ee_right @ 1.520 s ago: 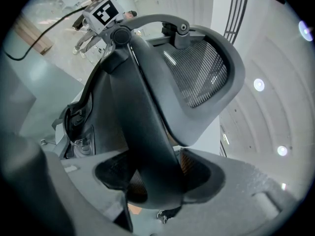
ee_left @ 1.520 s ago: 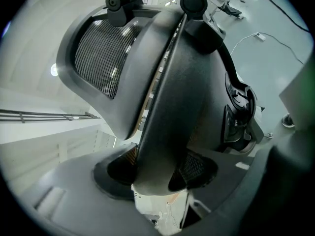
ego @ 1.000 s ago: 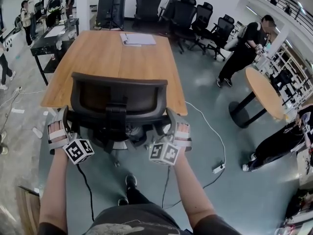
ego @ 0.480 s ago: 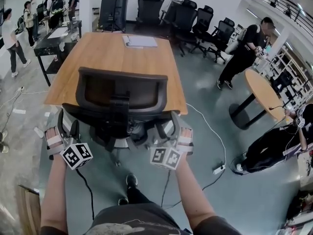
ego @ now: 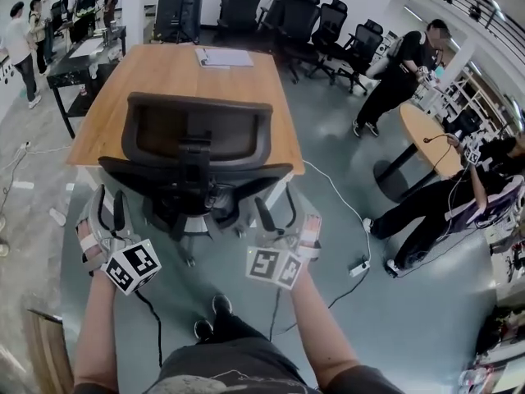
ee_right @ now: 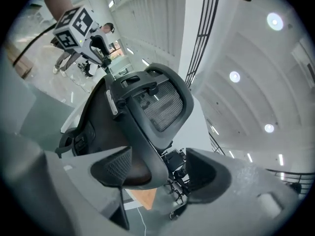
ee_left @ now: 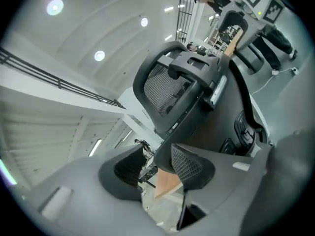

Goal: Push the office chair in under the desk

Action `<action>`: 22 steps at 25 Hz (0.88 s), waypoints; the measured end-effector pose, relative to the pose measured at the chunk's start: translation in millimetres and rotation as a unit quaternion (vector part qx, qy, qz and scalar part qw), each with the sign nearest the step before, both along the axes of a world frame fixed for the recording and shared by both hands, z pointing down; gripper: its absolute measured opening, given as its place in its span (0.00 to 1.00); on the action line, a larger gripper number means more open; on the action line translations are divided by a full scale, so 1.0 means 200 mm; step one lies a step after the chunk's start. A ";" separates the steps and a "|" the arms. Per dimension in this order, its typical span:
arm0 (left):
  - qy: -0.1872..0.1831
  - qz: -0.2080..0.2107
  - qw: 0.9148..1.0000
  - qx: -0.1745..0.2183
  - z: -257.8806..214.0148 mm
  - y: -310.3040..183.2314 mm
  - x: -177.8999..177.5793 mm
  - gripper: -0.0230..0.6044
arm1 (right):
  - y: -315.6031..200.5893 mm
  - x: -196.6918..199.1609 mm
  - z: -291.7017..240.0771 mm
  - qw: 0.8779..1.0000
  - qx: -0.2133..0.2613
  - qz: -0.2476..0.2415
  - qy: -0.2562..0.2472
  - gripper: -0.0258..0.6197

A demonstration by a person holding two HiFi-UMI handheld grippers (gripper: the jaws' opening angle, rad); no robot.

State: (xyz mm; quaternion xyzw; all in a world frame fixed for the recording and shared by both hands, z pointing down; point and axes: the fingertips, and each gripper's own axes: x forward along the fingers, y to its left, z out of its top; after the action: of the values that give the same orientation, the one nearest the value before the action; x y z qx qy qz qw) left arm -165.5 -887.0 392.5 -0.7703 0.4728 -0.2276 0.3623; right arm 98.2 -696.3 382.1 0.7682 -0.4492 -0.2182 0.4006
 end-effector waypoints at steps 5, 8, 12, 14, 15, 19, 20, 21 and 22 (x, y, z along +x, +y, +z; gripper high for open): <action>0.063 0.015 0.998 -0.020 -0.02 0.11 0.02 0.30 | 0.08 -0.02 0.04 0.999 0.010 0.008 -0.035 0.48; 0.098 0.029 0.994 -0.034 -0.03 0.17 0.05 0.23 | 0.10 -0.03 0.05 0.998 0.023 0.011 -0.057 0.42; 0.114 0.048 0.991 -0.057 0.03 0.23 0.09 0.17 | 0.12 -0.01 0.10 0.996 0.029 0.005 -0.084 0.29; 0.117 0.043 0.990 -0.065 0.06 0.26 0.10 0.13 | 0.14 -0.02 0.11 0.995 0.034 0.004 -0.091 0.25; 0.119 0.040 0.990 -0.070 0.07 0.28 0.11 0.11 | 0.15 -0.02 0.12 0.995 0.035 0.003 -0.092 0.24; 0.130 0.024 0.986 -0.097 0.08 0.37 0.09 0.07 | 0.23 -0.04 0.11 0.995 0.039 -0.008 -0.095 0.12; 0.133 0.020 0.985 -0.104 0.08 0.41 0.09 0.07 | 0.26 -0.04 0.10 0.995 0.040 -0.011 -0.095 0.09; 0.137 0.017 0.984 -0.108 0.08 0.45 0.08 0.07 | 0.30 -0.05 0.10 0.995 0.042 -0.015 -0.094 0.06; 0.141 0.015 0.984 -0.111 0.08 0.50 0.07 0.07 | 0.34 -0.05 0.09 0.994 0.044 -0.018 -0.094 0.04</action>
State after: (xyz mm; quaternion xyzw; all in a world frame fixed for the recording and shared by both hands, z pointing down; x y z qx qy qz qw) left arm -151.2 -787.9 408.4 -0.8370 0.4796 -0.1624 0.2072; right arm 88.6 -628.9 399.2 0.7941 -0.4884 -0.1722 0.3181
